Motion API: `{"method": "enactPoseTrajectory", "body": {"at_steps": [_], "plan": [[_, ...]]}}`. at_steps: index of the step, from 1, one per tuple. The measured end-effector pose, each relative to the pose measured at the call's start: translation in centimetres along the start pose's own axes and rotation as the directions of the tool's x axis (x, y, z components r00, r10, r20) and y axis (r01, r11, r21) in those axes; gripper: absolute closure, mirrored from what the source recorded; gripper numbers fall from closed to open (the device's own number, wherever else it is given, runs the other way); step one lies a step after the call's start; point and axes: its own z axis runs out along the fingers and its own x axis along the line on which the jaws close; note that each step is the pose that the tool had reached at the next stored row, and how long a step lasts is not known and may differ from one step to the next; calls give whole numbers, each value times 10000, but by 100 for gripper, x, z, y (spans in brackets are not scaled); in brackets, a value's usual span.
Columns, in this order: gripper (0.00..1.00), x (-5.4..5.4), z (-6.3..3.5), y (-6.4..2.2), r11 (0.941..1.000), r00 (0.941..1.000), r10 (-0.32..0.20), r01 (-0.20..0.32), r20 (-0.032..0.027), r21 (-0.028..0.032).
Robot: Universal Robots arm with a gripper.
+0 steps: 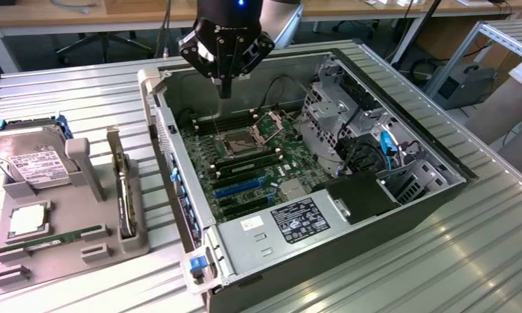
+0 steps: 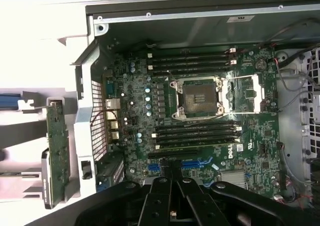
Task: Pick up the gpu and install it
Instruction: 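Reach for the gpu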
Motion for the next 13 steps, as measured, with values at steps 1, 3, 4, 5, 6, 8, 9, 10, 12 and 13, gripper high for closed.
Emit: {"method": "enactPoseTrajectory", "body": {"at_steps": [1,3,4,5,6,8,9,10,12,13], "plan": [[89,9,0,-1,10000,10000,-1,1,0,0],[89,27,-1,-2,10000,10000,0,0,0,0],[89,33,-1,-3,10000,10000,-1,1,-1,0],[89,40,-1,-3,10000,10000,-1,1,0,0],[89,51,-1,-4,10000,10000,-1,1,0,0],[89,62,-2,-5,10000,10000,0,0,0,1],[89,69,-2,-5,10000,10000,0,0,0,0],[89,74,-2,-6,10000,10000,0,0,0,0],[89,84,-2,-6,10000,10000,0,0,0,0],[89,89,-3,-7,10000,10000,-1,1,0,0]]}}
